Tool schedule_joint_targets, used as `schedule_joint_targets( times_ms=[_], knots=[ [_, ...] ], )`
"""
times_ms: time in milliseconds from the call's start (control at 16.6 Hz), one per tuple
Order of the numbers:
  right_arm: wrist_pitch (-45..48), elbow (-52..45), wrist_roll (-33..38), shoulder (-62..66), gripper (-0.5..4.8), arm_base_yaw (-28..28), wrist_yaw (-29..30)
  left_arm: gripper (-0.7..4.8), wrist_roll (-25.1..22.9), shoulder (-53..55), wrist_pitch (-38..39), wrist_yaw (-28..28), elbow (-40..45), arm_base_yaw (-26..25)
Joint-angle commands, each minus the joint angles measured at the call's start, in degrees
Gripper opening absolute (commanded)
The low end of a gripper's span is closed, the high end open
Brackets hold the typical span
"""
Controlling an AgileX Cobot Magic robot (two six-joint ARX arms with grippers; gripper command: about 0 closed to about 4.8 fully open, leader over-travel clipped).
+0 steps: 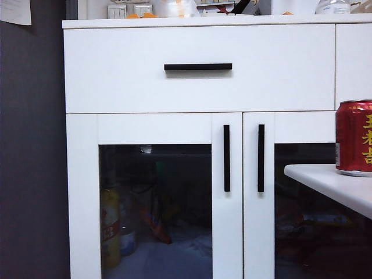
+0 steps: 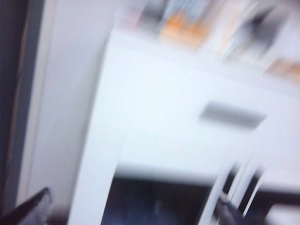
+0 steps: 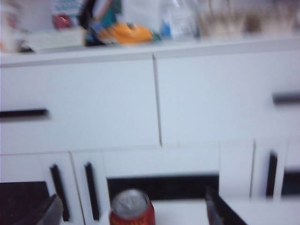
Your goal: Open the left door of the white cabinet, pick up a can of beverage from the table on the right, place it inside the cabinet, and finally close the cabinet door.
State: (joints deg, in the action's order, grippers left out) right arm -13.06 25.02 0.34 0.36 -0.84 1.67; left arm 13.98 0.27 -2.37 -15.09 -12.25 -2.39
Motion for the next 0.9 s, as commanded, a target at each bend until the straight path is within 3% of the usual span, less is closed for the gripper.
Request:
schedule_joint_targets(
  times_ms=[60,301,421,542,602,722,782,903],
  knots=[
    [-0.3,5.2,-2.1,2.8,3.93,0.0,4.6,4.41,0.0,2.5,-1.2,-2.3,-6.4,0.0],
    [1.7,16.7,-2.1,13.5,4.11,0.0,6.4,4.41,0.6,14.5,-7.7,-5.7,-15.5,0.1],
    [1.7,24.9,-2.1,19.7,4.31,0.0,6.7,4.40,4.1,24.0,-12.8,-5.7,-19.8,2.6],
    [1.7,32.9,-1.4,24.1,4.32,0.0,8.0,4.39,4.9,36.3,-18.4,-3.0,-22.6,13.0],
    [1.7,34.3,-1.2,24.9,4.32,-0.1,8.7,4.39,3.9,40.8,-20.9,1.2,-23.1,18.5],
    [1.0,34.8,2.2,25.9,4.31,-0.1,8.8,4.40,-1.8,52.5,-28.7,15.0,-23.3,32.8],
    [-0.1,34.8,2.7,26.6,4.31,-0.1,8.9,4.40,-3.4,58.1,-33.3,19.2,-23.4,37.2],
    [-2.1,34.8,2.6,27.9,4.31,-0.1,10.3,4.40,-3.4,67.5,-39.0,21.8,-24.8,41.3]
  ],
)
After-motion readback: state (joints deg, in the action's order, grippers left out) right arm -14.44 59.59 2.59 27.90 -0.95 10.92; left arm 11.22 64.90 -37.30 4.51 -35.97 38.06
